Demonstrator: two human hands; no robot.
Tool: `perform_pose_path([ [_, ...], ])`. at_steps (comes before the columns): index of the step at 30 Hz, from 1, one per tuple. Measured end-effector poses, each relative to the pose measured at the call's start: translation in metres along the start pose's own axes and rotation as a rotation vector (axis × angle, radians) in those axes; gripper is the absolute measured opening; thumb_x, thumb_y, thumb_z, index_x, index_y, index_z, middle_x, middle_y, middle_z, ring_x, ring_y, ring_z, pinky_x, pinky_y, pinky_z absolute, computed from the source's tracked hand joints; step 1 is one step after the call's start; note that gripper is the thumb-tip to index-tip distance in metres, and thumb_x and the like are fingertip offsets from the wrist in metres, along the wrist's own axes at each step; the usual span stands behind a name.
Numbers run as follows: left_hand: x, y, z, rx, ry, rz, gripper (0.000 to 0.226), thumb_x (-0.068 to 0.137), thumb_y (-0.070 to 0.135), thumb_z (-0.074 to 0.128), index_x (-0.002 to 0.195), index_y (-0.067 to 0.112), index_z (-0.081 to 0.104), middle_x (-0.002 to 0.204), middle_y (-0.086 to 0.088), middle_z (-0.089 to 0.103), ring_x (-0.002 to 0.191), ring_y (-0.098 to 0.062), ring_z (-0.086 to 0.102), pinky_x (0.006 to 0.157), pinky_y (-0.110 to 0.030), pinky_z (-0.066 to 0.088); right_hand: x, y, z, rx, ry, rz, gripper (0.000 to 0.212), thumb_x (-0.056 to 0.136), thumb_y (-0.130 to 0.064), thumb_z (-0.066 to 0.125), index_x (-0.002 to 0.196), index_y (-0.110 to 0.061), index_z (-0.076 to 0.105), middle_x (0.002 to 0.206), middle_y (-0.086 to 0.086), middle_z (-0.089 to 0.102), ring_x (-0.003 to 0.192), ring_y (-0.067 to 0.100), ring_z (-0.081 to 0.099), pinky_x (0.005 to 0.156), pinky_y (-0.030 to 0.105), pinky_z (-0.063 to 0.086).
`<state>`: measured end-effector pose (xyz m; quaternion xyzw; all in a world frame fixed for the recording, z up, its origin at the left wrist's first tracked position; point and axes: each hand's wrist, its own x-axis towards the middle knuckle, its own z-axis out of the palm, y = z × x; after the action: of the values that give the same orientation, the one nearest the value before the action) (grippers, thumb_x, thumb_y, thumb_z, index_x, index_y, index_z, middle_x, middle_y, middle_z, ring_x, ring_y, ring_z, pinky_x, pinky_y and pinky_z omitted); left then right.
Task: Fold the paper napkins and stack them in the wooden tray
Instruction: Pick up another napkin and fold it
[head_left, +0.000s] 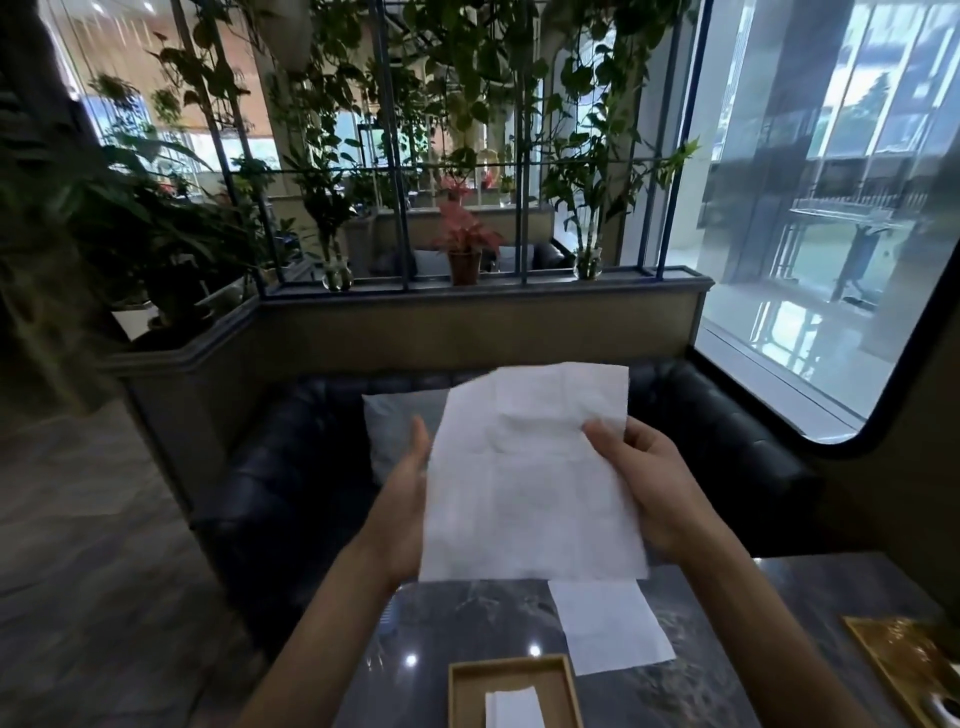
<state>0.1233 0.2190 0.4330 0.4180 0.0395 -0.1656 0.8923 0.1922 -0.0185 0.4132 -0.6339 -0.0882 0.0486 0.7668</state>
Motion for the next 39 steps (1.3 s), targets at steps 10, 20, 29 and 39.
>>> perform_pose_path([
  [10,-0.004,0.018,0.011,0.511,0.153,0.288,0.028,0.1,0.016,0.056,0.12,0.0,0.067,0.112,-0.021,0.074,0.096,-0.032,0.074,0.075,-0.038,0.061,0.008,-0.019,-0.023,0.079,-0.227,0.096,0.034,0.088,-0.026,0.075,0.119,-0.011,0.073,0.118,0.016,0.075,0.104,0.032,0.074,0.079,0.038,0.061],
  [20,-0.001,0.056,0.019,0.659,0.115,0.461,0.027,0.103,0.014,0.05,0.122,0.009,0.068,0.118,-0.016,0.073,0.107,-0.03,0.07,0.088,-0.04,0.06,0.021,-0.07,-0.026,-0.062,-0.188,-0.096,0.032,0.078,-0.026,0.078,0.108,-0.015,0.079,0.112,0.012,0.078,0.098,0.024,0.075,0.084,0.039,0.063],
  [29,-0.013,0.086,0.029,0.659,-0.051,0.669,0.027,0.091,0.025,0.061,0.116,0.031,0.072,0.114,-0.005,0.076,0.101,-0.022,0.073,0.079,-0.031,0.06,0.021,-0.116,-0.022,-0.1,-0.202,-0.302,0.022,0.08,-0.021,0.075,0.1,-0.019,0.083,0.099,0.007,0.081,0.087,0.017,0.078,0.07,0.025,0.061],
  [39,-0.018,0.098,0.029,0.778,-0.011,0.954,0.027,0.093,0.022,0.059,0.106,0.036,0.078,0.106,0.01,0.078,0.102,-0.01,0.072,0.081,-0.024,0.057,0.026,-0.12,-0.011,-0.017,-0.11,-0.57,0.056,0.099,0.009,0.049,0.07,-0.027,0.081,0.067,-0.008,0.076,0.059,0.003,0.07,0.05,0.015,0.053],
])
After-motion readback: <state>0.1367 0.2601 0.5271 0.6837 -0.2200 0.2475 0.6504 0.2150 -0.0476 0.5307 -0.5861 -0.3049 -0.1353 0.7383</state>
